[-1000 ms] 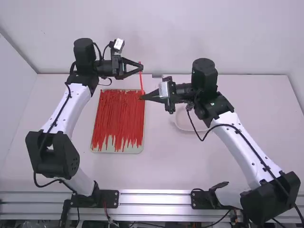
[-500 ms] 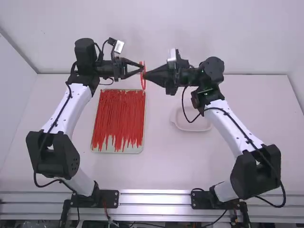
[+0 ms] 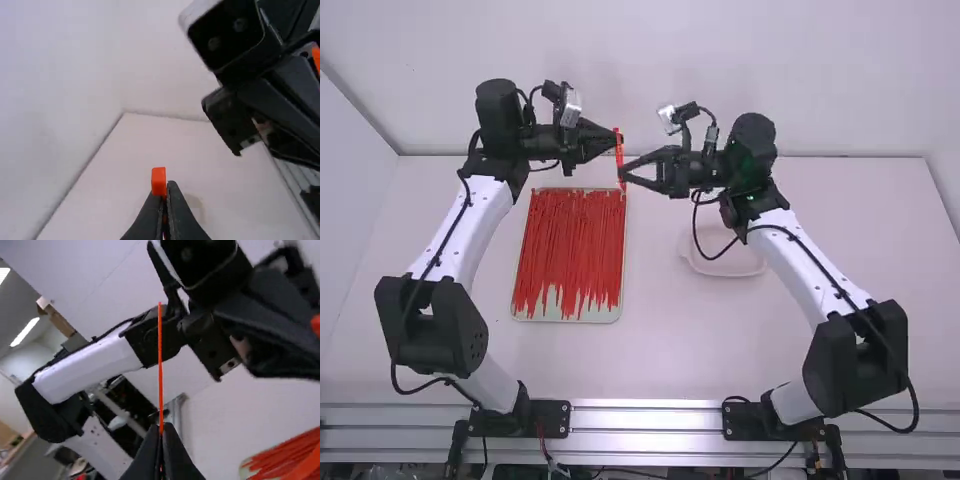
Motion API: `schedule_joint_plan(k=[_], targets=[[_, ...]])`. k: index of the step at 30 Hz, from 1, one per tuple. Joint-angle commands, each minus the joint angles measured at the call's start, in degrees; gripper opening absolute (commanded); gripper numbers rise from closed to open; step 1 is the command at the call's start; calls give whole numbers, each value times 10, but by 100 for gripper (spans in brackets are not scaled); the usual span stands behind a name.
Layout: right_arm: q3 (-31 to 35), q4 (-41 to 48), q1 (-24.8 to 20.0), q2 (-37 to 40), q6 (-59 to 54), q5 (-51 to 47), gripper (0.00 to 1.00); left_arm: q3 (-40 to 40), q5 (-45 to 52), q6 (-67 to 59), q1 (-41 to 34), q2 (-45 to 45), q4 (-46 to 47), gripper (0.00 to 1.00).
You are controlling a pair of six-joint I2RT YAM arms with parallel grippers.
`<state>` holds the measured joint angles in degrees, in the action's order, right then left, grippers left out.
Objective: Fasten the cable tie
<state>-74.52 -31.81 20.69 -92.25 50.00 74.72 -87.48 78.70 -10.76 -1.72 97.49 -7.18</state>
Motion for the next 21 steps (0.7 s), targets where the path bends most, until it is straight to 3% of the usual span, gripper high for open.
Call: schedule_joint_plan(k=[1,12,21], targets=[[-12,12,7,-3,33,18,0,-13,29,-60,0,-1,-2,2],[-12,13,12,-3,109,21,0,-13,55,-117,23,-1,-6,2],[-12,85,21,-3,54,2,0,-13,89,-89,20,-1,-78,2]])
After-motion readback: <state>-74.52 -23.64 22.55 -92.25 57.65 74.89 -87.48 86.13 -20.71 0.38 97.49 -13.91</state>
